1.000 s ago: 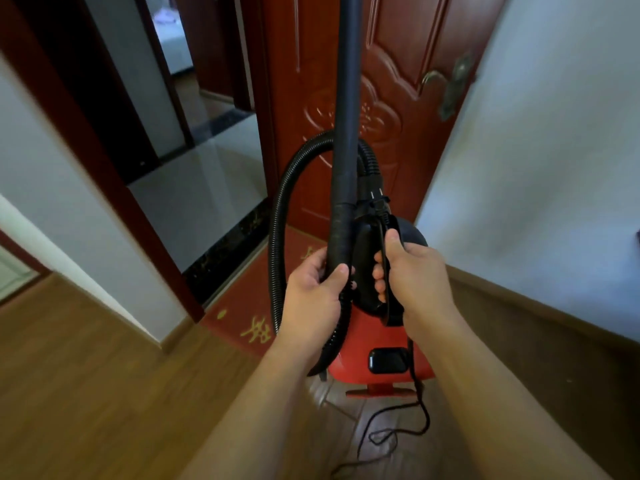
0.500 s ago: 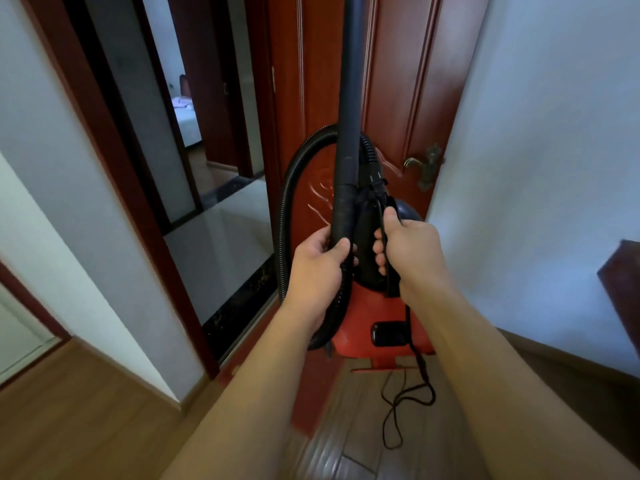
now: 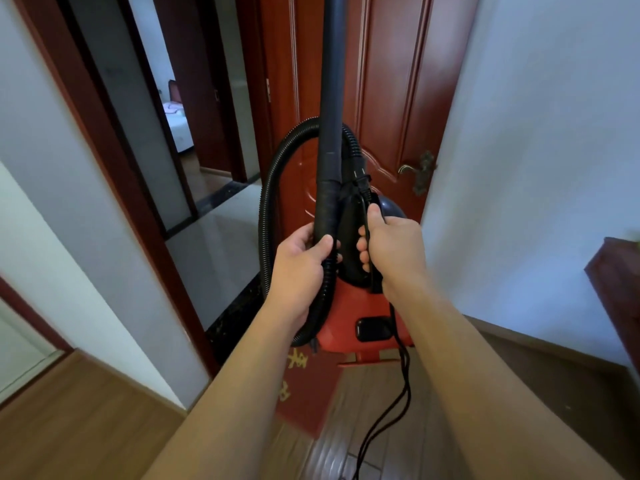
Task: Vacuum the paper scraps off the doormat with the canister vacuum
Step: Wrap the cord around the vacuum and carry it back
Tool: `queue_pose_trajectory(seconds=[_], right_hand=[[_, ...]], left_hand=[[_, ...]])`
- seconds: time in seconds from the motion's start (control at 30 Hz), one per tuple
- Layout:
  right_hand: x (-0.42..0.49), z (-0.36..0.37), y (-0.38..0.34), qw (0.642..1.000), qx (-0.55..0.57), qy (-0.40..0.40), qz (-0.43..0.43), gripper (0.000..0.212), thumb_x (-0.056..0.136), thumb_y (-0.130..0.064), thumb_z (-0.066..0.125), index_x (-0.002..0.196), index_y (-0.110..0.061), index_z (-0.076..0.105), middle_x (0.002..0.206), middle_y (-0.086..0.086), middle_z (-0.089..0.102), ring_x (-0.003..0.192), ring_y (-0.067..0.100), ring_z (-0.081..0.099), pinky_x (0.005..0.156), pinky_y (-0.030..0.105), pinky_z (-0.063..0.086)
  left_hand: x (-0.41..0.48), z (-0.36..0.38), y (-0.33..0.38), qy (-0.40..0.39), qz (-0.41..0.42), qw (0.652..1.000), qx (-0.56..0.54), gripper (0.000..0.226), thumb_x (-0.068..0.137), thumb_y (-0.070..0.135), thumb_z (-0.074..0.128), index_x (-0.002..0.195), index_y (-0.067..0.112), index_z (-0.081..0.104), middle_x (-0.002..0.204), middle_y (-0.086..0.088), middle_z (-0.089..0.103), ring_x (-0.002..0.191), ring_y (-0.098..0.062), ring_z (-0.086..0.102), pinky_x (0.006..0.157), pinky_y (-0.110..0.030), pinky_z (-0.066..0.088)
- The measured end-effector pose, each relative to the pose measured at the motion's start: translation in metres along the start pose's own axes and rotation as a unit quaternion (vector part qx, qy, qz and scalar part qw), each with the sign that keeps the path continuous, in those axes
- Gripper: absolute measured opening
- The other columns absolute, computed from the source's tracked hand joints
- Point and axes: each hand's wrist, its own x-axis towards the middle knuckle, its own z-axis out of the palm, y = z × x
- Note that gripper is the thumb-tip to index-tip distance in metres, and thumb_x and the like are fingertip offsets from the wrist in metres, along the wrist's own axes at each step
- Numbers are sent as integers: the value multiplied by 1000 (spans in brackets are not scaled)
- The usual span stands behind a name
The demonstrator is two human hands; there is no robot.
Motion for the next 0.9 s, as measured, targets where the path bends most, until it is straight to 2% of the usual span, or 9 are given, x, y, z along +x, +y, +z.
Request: queue_pose_trajectory(seconds=[0.2, 0.5, 0.67, 0.9], right_hand=[[23, 3, 10, 999, -5, -54, 5, 46, 103, -37, 50, 70, -9, 64, 49, 0, 58, 39, 13, 50, 41, 26, 41], [43, 14, 5, 981, -3, -192, 20, 46, 104, -36, 50, 71, -7, 63, 49, 1, 57, 35, 11, 48, 38, 23, 39], [30, 35, 2, 961, -3, -277, 10, 46, 104, -35, 50, 69, -8, 62, 46, -1, 55, 34, 11, 47, 37, 22, 39], [-27, 90, 3, 921, -1, -389, 19, 45, 103, -36, 50, 70, -9, 63, 46, -2, 56, 35, 11, 47, 37, 22, 39]], left_hand=[[2, 6, -6, 60, -6, 997, 37, 23, 102, 7, 53, 102, 20, 72, 81, 2, 73, 74, -12, 66, 66, -25, 54], [-10, 19, -2, 188, 37, 979, 66, 30, 102, 3, 52, 96, 25, 71, 82, 2, 71, 76, -14, 64, 70, -25, 55], [-33, 5, 0, 287, 54, 954, 69, 27, 102, 5, 52, 105, 23, 71, 86, 1, 73, 81, -18, 63, 80, -34, 55], [-90, -43, 19, 433, 72, 898, 23, 23, 103, 7, 51, 101, 17, 70, 88, -5, 70, 77, -17, 63, 74, -32, 54]])
